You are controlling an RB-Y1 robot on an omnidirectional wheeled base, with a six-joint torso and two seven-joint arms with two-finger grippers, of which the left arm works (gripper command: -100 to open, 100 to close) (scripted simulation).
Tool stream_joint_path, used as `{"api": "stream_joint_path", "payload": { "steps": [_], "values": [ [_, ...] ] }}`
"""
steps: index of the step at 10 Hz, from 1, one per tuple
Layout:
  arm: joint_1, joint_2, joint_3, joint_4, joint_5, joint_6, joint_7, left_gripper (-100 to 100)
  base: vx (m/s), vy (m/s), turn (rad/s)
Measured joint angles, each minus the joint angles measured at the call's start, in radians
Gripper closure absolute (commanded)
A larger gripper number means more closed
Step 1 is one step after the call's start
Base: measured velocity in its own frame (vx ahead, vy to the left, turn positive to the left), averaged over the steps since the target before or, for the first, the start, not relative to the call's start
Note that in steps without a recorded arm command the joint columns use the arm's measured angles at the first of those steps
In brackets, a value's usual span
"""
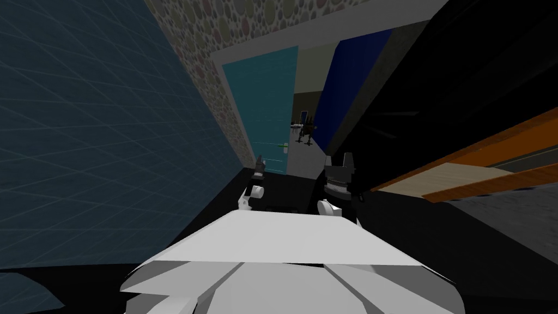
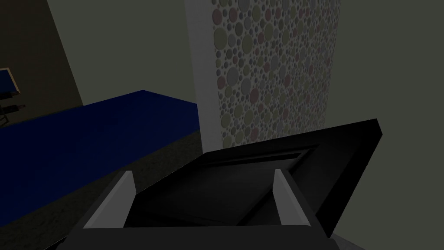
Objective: Pull the door open
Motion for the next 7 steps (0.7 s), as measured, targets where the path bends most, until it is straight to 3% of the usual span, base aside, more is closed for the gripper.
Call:
{"api": "stream_joint_path", "payload": {
  "steps": [7],
  "values": [
    [-0.09,-0.001,-0.054,0.156,0.045,0.007,-0.029,-100,0.089,0.012,0.025]
  ]
}}
